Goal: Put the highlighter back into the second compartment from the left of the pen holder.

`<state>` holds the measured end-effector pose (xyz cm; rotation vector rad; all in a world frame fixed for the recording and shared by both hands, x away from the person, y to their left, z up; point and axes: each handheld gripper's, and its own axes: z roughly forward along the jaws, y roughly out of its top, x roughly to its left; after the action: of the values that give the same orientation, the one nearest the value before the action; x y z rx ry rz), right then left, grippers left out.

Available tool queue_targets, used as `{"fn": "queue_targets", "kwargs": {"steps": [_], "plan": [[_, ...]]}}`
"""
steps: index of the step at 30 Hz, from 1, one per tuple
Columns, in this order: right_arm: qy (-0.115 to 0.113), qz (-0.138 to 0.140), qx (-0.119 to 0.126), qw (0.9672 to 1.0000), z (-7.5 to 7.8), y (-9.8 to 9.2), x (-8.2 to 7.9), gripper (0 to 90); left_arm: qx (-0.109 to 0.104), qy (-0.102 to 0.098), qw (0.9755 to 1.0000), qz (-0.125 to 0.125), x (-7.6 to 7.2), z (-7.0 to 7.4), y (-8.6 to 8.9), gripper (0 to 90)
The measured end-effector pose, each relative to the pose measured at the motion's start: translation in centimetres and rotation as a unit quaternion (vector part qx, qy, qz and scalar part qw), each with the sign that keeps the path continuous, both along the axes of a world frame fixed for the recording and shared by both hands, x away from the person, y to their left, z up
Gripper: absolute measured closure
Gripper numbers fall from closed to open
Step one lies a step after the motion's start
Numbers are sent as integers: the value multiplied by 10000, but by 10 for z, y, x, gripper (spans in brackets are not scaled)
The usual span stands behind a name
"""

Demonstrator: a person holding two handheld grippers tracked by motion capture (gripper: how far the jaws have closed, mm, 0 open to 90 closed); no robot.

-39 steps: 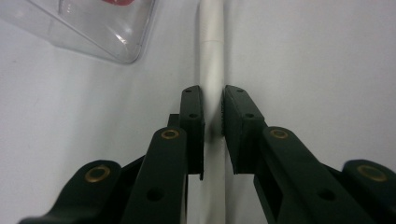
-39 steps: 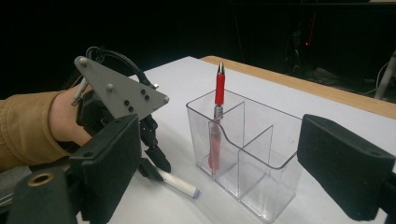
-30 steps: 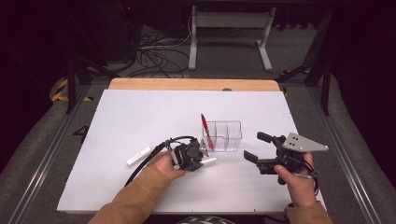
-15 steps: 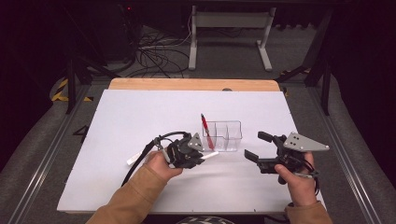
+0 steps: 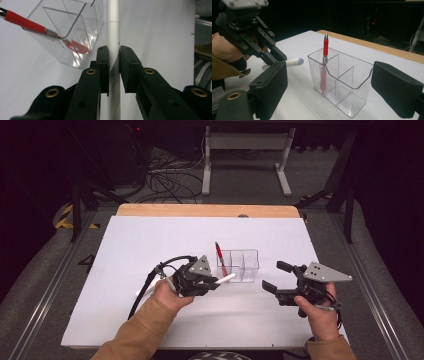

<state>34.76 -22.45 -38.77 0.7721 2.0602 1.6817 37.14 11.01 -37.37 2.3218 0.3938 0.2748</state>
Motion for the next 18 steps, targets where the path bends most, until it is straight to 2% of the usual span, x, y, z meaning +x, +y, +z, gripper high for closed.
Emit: {"fn": "queue_targets", "kwargs": {"steps": [8,15,18], "plan": [[15,15,2,10000,-2,-1,1,143,-520,-112,9985,86,0,8,7,789],[21,0,14,10000,-1,-1,1,143,-1036,-177,9944,139,1,16,13,789],[21,0,5,10000,-1,0,1,143,-1267,-172,9916,168,2,17,15,789]]}}
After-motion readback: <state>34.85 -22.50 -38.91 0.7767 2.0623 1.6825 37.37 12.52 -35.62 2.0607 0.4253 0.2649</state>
